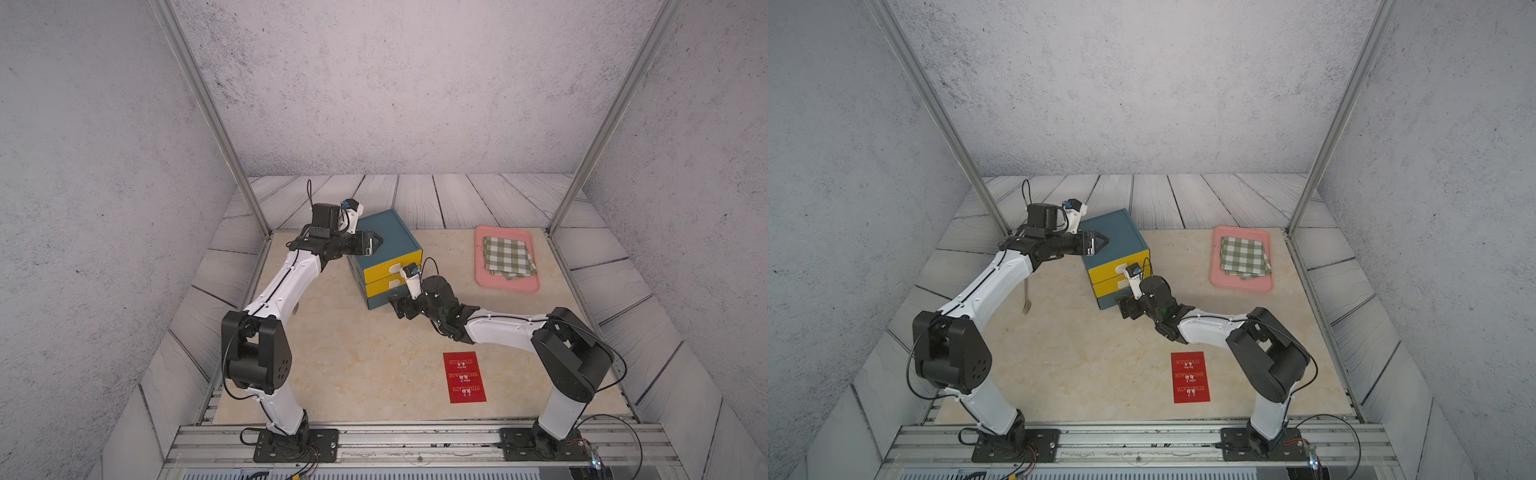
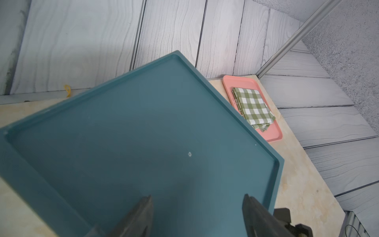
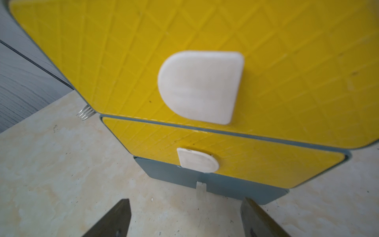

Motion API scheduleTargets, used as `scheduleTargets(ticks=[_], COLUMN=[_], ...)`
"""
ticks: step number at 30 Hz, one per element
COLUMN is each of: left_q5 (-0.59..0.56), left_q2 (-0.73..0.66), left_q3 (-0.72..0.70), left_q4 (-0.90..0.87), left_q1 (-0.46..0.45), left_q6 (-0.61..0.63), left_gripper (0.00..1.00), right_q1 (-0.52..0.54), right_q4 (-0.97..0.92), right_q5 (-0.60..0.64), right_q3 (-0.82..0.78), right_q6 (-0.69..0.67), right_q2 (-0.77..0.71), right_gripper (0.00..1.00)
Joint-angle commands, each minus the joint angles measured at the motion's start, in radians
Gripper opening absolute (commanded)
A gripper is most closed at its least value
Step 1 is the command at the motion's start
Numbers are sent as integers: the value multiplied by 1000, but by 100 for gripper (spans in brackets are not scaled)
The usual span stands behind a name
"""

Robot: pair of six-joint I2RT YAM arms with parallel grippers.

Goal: Take the postcards out of the drawer
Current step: Open the drawer in the storage box.

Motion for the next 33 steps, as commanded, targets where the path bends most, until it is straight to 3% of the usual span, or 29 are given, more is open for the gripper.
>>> scheduleTargets(ticks=[1,13,33], left_q5=[23,-10,-3], left_q2=[8,24,30], left_q3=[5,-51,-98], left_q4=[15,28,42], left_q1=[-6,-13,-29], left_q6=[6,18,4], left_gripper=[75,75,75], right_q1=[10,64,86], right_q4=[137,214,462], right_q5=[85,246,374], right_q3=[-13,27,10], right_q6=[-10,-32,-62], right_q2=[59,165,297], right_gripper=[88,88,85])
